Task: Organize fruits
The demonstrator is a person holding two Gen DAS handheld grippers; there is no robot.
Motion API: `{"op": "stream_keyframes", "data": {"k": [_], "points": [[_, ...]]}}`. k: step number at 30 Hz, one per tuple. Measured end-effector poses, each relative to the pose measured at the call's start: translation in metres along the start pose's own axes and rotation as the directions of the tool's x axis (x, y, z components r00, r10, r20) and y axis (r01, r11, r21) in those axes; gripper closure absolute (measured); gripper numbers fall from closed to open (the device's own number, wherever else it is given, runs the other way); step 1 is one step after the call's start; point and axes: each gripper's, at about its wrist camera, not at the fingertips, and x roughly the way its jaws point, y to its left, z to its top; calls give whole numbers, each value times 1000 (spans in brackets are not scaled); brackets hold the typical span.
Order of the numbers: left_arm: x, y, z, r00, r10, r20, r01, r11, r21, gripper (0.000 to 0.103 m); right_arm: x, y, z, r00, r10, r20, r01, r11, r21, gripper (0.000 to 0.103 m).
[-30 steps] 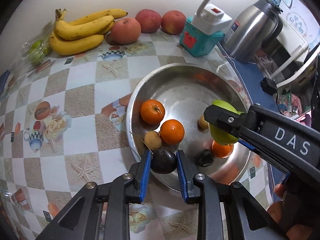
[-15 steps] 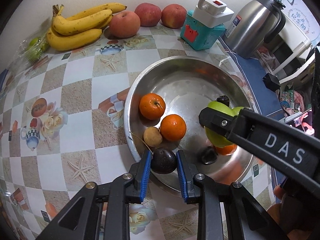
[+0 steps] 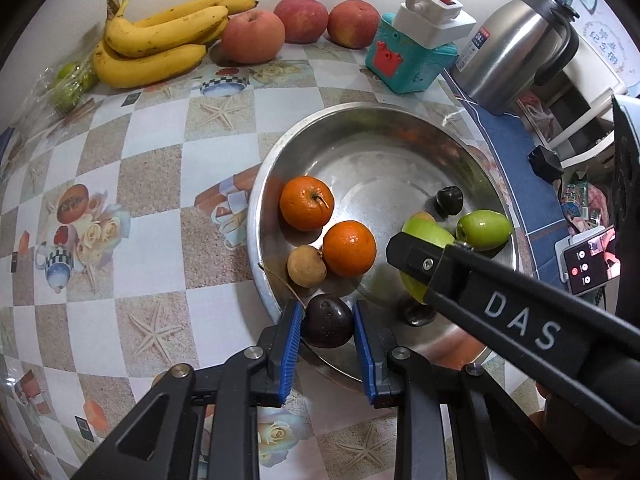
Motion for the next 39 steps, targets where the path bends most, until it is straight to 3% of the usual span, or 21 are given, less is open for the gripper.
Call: {"op": "stream_keyframes", "data": {"k": [6,10,16,22,26,30,33,39], "points": [[-2,3,-1,1000,-14,-6,14,1000,-14,73,-4,6,-1,1000,0,6,0,1000,-23,50],[-7,8,-3,1000,-29,4,30,999,-37,56,-8,11,-3,1000,-5,12,5,999,-38,49],[-13,18,-7,999,-37,18,39,997,-70,52,-17,16,-5,999,-12,31,13,999,-51,48],[-24,46,-15,997,61,55,-52,987,-151,36,-25,21,-11,999,-24,46,27,997,-70,49],[-26,73,-23,978,198,59,-180,957,-226,26,-31,27,-20,998,-29,62,35,995,-89,49],[-24,96,-33,938,344,32,-324,908,-265,21,-33,35,-34,997,-31,69,40,991,-126,43],[-24,107,-44,916,401,21,-381,883,-275,21,-31,42,-46,997,-45,65,55,985,-164,41],[-33,113,-60,889,456,43,-427,859,-282,20,-34,49,-66,994,-45,95,64,977,-202,33]]}}
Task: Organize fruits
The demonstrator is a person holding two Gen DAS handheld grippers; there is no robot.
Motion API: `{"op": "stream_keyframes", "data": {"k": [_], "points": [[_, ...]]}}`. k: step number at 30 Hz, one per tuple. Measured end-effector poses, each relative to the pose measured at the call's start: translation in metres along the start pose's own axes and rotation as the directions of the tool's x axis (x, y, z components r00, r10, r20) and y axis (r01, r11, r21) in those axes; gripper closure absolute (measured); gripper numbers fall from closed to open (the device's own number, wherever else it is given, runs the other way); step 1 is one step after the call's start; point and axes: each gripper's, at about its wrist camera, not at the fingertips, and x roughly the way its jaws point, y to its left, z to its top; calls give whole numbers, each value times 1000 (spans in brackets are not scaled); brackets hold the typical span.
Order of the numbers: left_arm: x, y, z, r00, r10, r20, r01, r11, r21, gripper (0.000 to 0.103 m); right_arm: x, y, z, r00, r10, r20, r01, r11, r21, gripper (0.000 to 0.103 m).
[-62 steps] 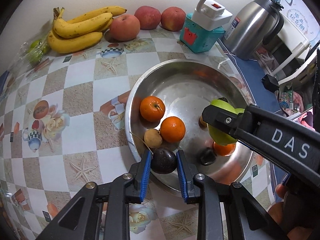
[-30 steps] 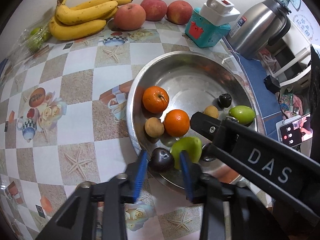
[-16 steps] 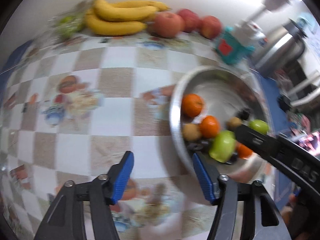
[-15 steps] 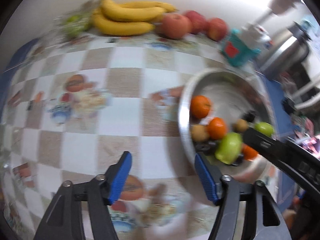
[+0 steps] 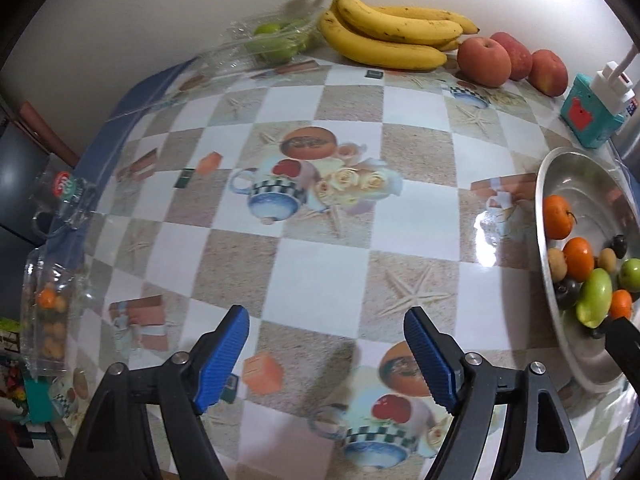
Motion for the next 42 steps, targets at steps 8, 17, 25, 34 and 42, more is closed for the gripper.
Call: {"op": "stream_keyframes", "data": {"k": [8,17,25,34,42], "points": [[-14,7,-10,996,66,62,-67,998,16,20,-3,1,-21,999,-37,31,37,999,-18,22],[-23,18,-31,993,103,63,-105,994,21,20,-7,0,-44,996,-78,54,81,995,-59,18],[-37,21,-48,990,105,96,-109,993,36,20,-18,0,-58,991,-99,95,106,992,-75,18],[-52,23,-51,987,84,140,-89,996,25,20,-27,-3,-64,988,-102,118,111,991,-70,18],[-53,23,-50,988,65,139,-68,997,20,20,-24,-3,-63,989,-101,107,109,991,-72,18]]}}
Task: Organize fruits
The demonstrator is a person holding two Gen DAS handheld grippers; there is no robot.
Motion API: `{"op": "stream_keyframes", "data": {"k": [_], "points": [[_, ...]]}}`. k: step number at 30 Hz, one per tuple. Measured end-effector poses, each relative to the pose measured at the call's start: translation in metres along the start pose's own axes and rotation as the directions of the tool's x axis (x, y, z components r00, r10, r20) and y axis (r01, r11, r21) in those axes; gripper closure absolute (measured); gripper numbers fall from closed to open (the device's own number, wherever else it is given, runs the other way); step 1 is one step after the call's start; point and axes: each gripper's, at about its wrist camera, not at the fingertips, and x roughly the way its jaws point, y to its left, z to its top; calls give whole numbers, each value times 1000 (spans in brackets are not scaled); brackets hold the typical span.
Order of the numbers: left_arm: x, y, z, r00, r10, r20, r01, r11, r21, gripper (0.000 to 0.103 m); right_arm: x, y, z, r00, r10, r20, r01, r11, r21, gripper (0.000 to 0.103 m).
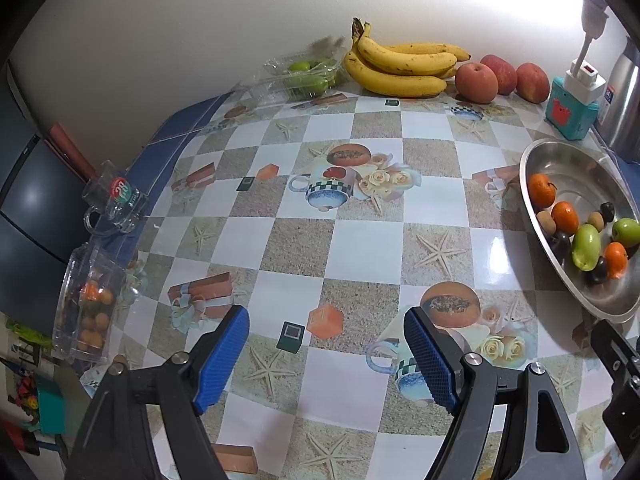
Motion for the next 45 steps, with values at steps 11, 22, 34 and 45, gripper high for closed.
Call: {"op": "stream_keyframes", "data": {"k": [11,22,34,45], "points": [[-3,0,0,1000,-11,13,11,1000,-2,20,1,1,0,1000,-1,-4,1,1000,-4,18],[-4,-1,1,1000,-15,16,15,1000,-4,20,3,3,1,1000,-5,-11,5,1000,-18,18],[-5,-1,1,1000,-15,17,15,1000,-5,20,4,4,1,1000,-7,-13,7,1000,-24,18],[-6,1,2,1000,-18,22,18,1000,-15,20,4,4,1,1000,-8,-13,8,1000,-25,18]]}}
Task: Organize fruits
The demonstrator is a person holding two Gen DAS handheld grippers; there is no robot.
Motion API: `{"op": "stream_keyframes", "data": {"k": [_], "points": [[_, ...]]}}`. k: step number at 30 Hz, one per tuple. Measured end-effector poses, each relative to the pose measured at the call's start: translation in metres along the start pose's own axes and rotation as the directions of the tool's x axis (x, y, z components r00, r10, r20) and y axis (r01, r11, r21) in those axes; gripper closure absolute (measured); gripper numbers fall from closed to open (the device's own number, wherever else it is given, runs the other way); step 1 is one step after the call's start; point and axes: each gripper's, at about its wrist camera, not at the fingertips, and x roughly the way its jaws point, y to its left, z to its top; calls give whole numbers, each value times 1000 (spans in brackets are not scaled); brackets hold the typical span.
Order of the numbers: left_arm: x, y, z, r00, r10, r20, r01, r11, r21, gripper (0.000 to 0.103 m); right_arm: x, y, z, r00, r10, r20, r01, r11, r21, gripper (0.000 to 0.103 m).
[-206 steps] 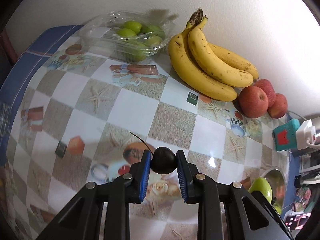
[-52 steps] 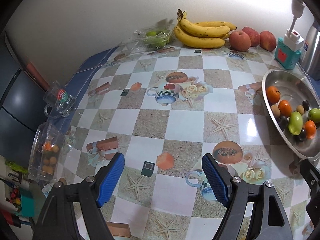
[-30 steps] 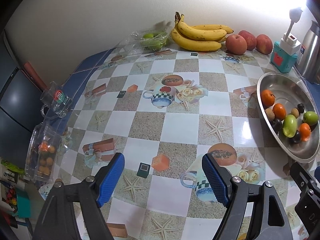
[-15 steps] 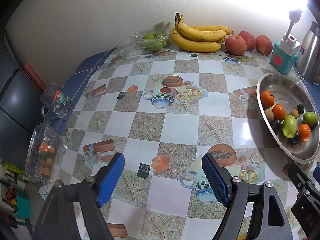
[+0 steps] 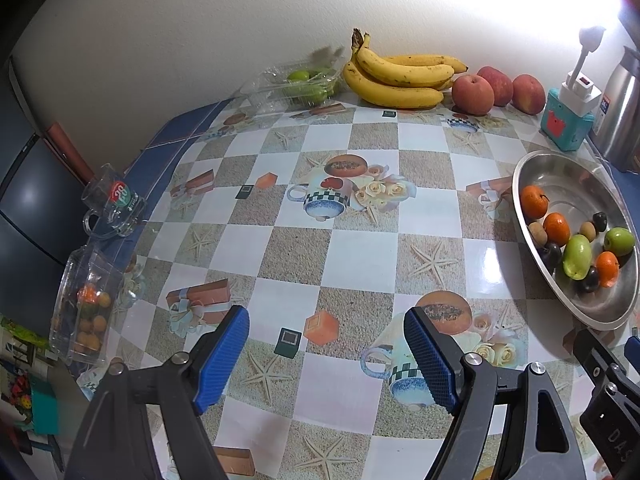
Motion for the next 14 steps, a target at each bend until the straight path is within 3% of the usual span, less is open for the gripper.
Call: {"op": "stream_keyframes", "data": {"k": [14], "points": [[-7,2,-1,999,9,31,-8,1000,-20,20,0,1,0,1000,0,0,0,1000,2,18]]}}
